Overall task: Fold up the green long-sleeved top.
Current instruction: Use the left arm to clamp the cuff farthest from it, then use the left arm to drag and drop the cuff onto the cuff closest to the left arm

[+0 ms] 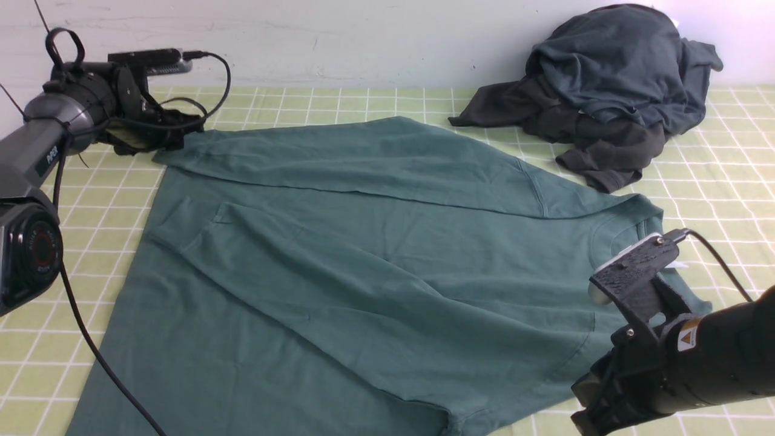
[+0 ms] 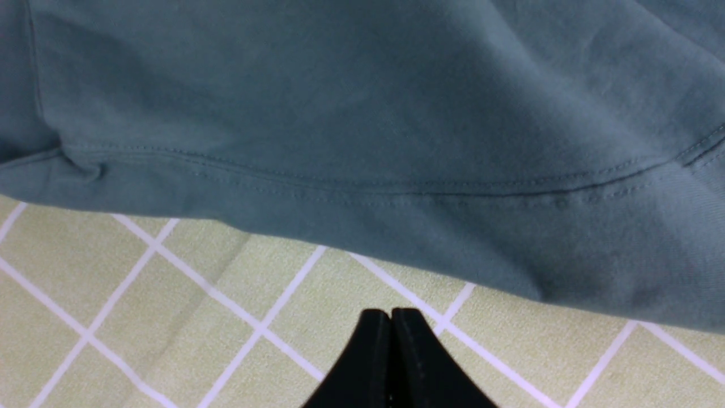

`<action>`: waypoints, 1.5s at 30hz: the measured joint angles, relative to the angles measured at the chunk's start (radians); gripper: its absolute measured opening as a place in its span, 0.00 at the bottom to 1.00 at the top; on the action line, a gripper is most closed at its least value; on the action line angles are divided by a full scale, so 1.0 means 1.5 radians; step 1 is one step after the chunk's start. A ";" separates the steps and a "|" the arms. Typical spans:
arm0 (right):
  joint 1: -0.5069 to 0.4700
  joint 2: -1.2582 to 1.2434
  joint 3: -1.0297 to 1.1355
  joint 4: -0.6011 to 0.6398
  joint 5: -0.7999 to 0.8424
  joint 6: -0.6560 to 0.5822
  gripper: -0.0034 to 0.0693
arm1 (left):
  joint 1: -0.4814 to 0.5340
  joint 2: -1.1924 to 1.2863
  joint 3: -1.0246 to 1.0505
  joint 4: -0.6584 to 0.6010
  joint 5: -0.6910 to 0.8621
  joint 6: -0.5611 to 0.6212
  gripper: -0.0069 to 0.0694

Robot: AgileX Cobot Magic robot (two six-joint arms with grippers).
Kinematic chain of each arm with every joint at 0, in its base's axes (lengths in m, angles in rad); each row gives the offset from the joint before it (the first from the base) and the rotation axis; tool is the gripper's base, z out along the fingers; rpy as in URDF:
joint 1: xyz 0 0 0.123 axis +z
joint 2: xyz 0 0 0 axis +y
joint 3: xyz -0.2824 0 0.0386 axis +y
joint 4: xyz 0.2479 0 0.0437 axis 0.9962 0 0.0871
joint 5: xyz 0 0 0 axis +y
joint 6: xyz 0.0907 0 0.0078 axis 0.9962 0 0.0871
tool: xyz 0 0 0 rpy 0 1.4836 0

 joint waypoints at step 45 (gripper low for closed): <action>0.000 -0.002 -0.034 0.009 0.122 0.000 0.03 | -0.046 -0.571 0.697 -0.071 0.285 0.145 0.20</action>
